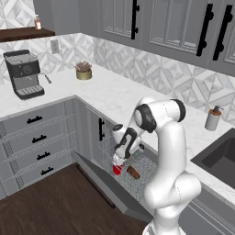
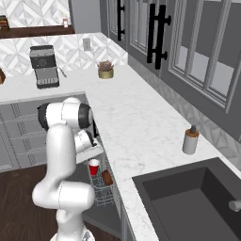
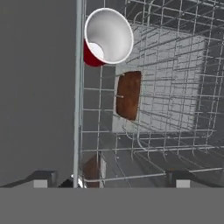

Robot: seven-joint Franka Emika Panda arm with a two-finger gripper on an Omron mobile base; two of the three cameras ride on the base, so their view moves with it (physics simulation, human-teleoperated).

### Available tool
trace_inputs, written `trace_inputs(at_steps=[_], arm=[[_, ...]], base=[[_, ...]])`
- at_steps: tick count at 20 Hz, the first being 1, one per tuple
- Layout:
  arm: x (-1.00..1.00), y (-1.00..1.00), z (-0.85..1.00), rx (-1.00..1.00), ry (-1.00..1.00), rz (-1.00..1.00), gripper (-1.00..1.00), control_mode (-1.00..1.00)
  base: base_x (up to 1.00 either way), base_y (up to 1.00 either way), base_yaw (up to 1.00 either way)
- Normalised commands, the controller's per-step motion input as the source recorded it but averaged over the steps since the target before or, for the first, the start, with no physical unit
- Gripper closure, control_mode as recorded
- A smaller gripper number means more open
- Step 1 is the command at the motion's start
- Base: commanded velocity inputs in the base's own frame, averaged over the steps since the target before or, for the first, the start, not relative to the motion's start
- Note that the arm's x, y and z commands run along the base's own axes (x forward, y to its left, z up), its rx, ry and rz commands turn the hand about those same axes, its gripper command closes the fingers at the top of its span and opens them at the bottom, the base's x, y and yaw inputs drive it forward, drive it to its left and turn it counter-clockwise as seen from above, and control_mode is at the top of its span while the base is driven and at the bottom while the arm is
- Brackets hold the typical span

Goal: Pick up the cup and bowl from the counter, place them in the dishwasher, and close the dishwasher door.

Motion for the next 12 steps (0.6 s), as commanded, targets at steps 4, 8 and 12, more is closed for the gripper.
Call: trace_inputs(at_steps=[4,8,12], arm=[[-0.68,0.07,0.98,0.0,0.0,-0.05,-1.0,-1.0],[-0.7,0.12,1.0,0.0,0.0,-0.04,-1.0,-1.0],[-0.68,0.42,0.99,0.04,0.0,0.0,-1.0,-1.0]], base=[[0.0,0.0,0.0],[0.0,0.0,0.0],[0.0,0.0,0.0]])
